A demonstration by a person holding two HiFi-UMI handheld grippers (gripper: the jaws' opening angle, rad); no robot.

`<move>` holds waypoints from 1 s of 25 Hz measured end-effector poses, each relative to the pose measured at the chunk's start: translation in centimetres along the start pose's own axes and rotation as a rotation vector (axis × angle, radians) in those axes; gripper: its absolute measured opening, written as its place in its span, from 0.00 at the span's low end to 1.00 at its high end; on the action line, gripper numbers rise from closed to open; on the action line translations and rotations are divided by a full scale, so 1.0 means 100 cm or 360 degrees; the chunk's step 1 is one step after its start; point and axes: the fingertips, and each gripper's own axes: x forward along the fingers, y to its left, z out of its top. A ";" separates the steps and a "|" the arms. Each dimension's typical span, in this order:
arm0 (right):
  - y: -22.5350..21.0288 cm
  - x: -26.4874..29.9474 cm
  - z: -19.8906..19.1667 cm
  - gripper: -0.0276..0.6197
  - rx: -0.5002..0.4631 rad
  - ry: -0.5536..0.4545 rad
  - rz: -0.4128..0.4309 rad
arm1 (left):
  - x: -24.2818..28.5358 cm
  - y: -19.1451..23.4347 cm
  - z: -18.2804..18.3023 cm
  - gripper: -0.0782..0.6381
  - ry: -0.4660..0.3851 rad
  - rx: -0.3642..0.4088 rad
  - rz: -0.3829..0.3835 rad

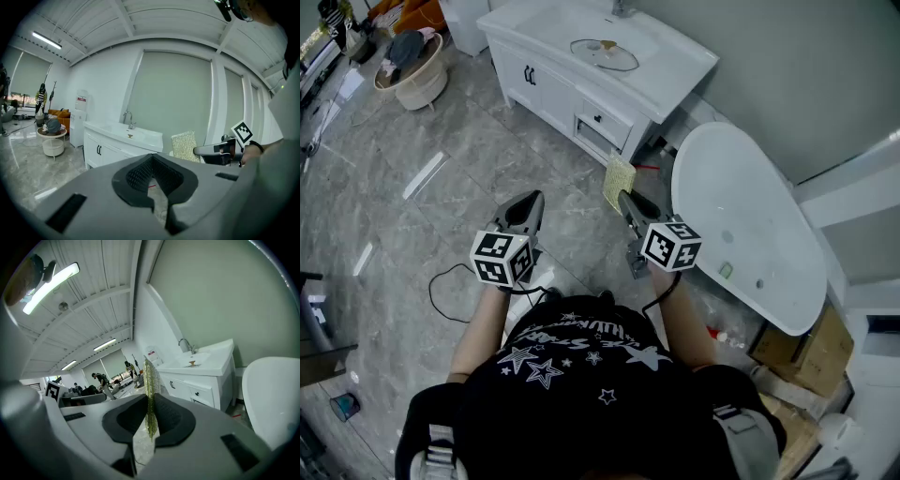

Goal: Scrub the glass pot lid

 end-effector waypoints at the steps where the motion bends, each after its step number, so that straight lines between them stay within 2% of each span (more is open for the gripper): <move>1: 0.001 0.001 -0.001 0.13 -0.0003 -0.0002 0.0001 | -0.001 0.002 -0.001 0.12 0.0001 0.0000 0.0003; 14: 0.021 0.013 -0.015 0.13 -0.0033 0.0050 -0.0031 | -0.017 0.028 -0.011 0.12 -0.0003 -0.0058 0.0016; 20: 0.022 0.031 -0.026 0.13 0.0012 0.0065 -0.0124 | -0.026 0.051 -0.017 0.12 -0.0001 -0.0108 0.0017; 25: 0.037 0.042 -0.034 0.13 0.0021 0.0028 -0.0114 | -0.036 0.073 -0.020 0.12 0.0003 -0.0075 0.0026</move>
